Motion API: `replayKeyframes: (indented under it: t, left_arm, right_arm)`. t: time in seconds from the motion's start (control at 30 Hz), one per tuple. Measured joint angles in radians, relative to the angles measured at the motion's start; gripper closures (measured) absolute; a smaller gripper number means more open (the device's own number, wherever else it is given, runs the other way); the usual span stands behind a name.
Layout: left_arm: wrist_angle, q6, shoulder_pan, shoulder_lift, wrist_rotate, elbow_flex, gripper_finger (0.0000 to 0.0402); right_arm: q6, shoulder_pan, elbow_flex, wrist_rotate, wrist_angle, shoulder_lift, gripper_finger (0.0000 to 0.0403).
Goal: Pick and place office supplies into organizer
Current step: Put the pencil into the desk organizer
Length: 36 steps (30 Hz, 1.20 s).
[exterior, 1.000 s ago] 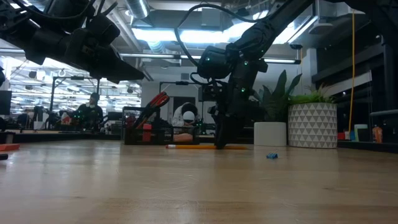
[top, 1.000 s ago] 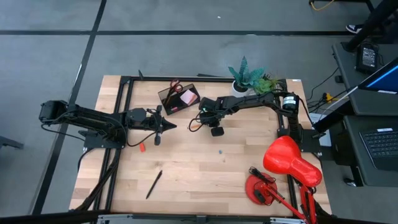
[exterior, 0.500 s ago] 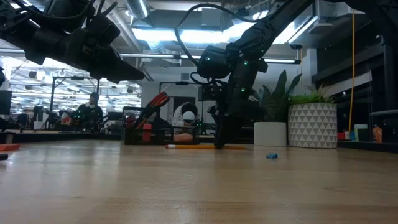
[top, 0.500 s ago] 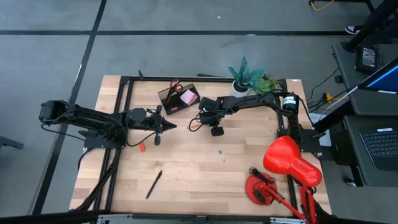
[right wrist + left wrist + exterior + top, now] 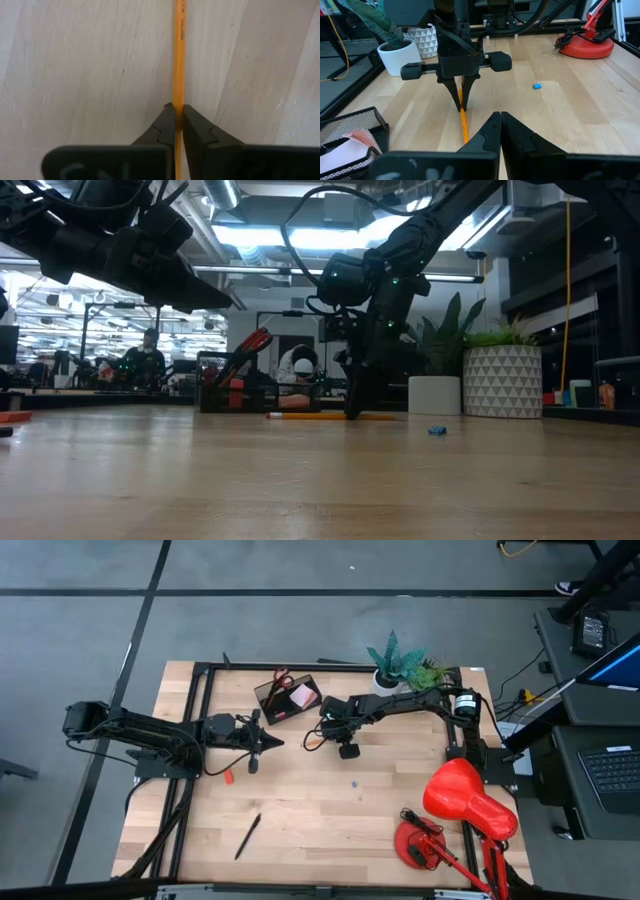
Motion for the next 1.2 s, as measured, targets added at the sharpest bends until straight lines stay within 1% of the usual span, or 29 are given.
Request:
replayKeyframes:
  t: [0.27,0.5,0.67,0.93,1.03,1.2]
  left_arm:
    - [0.0,0.0,0.0,0.0,0.0,0.0,0.04]
    - [0.0,0.0,0.0,0.0,0.0,0.0,0.0399]
    - [0.0,0.0,0.0,0.0,0.0,0.0,0.0399]
    - [0.0,0.0,0.0,0.0,0.0,0.0,0.0399]
    - [0.0,0.0,0.0,0.0,0.0,0.0,0.0398]
    - [0.0,0.0,0.0,0.0,0.0,0.0,0.04]
  right_arm:
    - [0.006,0.0,0.0,0.0,-0.001,0.0,0.0388]
    - [0.023,0.0,0.001,-0.001,-0.005,0.0,0.0383]
    - [0.023,0.0,0.002,-0.001,-0.007,-0.001,0.0389]
    - [0.046,0.002,0.063,-0.008,-0.055,0.005,0.0388]
    - [0.045,0.002,0.065,-0.009,-0.057,0.004,0.0391]
    - [0.046,0.001,0.065,-0.048,-0.056,0.004,0.0394]
